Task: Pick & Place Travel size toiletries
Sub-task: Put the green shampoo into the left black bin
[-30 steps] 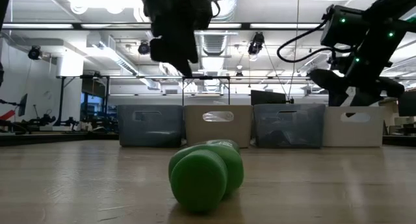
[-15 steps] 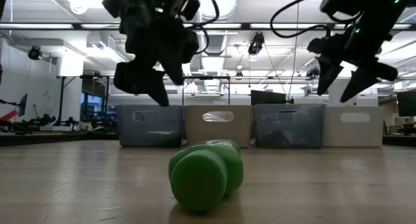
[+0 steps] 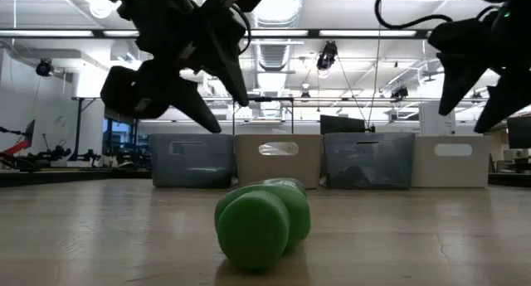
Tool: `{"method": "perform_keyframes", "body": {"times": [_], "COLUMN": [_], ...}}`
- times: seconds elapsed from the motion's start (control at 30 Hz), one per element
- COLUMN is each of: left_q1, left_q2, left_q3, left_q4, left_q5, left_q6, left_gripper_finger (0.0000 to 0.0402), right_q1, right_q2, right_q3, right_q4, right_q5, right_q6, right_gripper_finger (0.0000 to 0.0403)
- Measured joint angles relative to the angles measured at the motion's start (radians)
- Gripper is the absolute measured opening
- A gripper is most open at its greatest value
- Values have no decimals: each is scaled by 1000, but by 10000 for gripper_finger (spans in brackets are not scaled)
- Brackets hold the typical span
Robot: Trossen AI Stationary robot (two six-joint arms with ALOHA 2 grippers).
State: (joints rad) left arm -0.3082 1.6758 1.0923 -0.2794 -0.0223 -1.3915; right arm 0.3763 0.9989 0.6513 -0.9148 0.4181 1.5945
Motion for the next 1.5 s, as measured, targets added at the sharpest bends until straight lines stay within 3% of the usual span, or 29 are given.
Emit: {"method": "perform_keyframes", "body": {"times": [0.2,0.53,0.77,1.03,1.27,1.5], "left_q1": [-57,-89,-89,-94,-113,-117], "left_q2": [54,229,291,329,363,366], "left_q3": [59,217,292,295,300,301], "left_q4": [3,-36,-91,-96,-91,-141], "left_q5": [-15,3,32,58,89,91], "left_q6": [-51,-103,-104,-104,-106,-77], "left_gripper_finger": [173,186,263,353,346,295], "right_q1": [74,85,85,85,85,84], "right_q2": [0,0,0,0,0,-1], "right_q3": [-5,-5,-5,-5,-7,-20], "right_q4": [-2,2,2,-29,-52,-53], "right_q5": [9,11,11,11,10,11], "right_q6": [56,53,29,19,19,21], "right_gripper_finger": [361,347,351,363,364,364]}}
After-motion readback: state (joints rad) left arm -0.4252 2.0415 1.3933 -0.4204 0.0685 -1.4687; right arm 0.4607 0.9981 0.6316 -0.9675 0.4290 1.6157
